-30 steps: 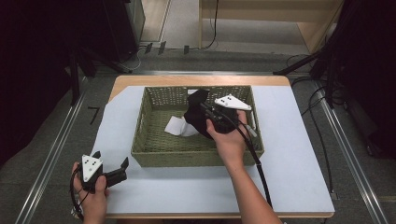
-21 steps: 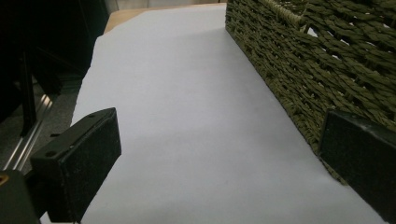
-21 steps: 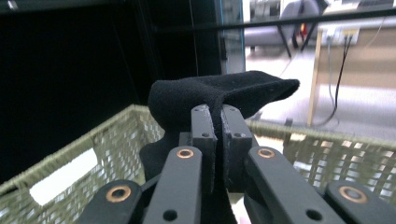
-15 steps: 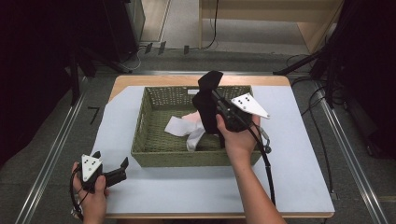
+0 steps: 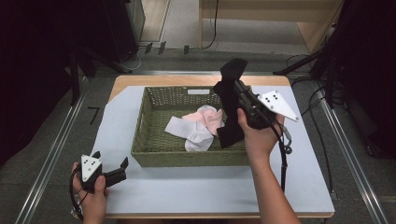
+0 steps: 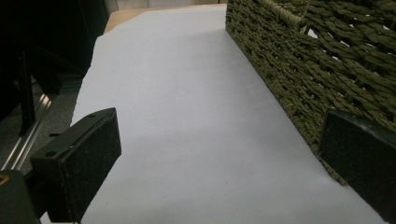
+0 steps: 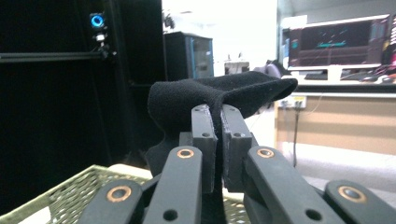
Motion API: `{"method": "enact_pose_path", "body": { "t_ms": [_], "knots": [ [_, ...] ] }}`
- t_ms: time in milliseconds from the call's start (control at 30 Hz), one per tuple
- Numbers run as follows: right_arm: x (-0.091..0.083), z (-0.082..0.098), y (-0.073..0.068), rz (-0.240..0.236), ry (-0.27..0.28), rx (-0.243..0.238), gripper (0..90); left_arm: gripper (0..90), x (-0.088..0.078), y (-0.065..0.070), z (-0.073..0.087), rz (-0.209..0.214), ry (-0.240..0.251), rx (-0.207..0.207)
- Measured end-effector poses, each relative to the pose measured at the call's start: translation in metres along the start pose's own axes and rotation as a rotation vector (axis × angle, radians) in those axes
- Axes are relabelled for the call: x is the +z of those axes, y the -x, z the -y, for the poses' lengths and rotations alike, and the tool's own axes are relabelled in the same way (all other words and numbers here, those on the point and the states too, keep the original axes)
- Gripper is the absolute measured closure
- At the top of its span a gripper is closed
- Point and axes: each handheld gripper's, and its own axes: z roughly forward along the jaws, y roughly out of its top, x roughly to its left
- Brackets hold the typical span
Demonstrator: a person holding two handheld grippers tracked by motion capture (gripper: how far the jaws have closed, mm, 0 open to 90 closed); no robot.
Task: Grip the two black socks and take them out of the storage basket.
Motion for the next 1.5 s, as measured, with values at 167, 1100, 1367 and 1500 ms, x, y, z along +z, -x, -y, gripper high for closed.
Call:
{"method": "enact_pose_path", "body": {
  "t_ms": [167, 1100, 1367, 1500],
  "knots": [
    [-0.013, -0.01, 0.016, 0.038, 0.035, -0.001, 87.3, 0.5, 0.0, 0.0, 0.0, 0.001, 0.0, 0.0],
    [-0.104, 0.072, 0.153, 0.423, -0.189, 0.113, 86.0, 0.5, -0.001, 0.001, 0.001, -0.002, 0.013, 0.004],
    [-0.119, 0.075, 0.152, 0.435, -0.214, 0.199, 62.1, 0.5, -0.001, 0.001, 0.001, -0.004, 0.008, 0.008],
    [-0.11, 0.053, 0.134, 0.391, -0.176, 0.16, 55.1, 0.5, -0.001, 0.001, 0.001, -0.005, 0.011, 0.011]
  ]
}}
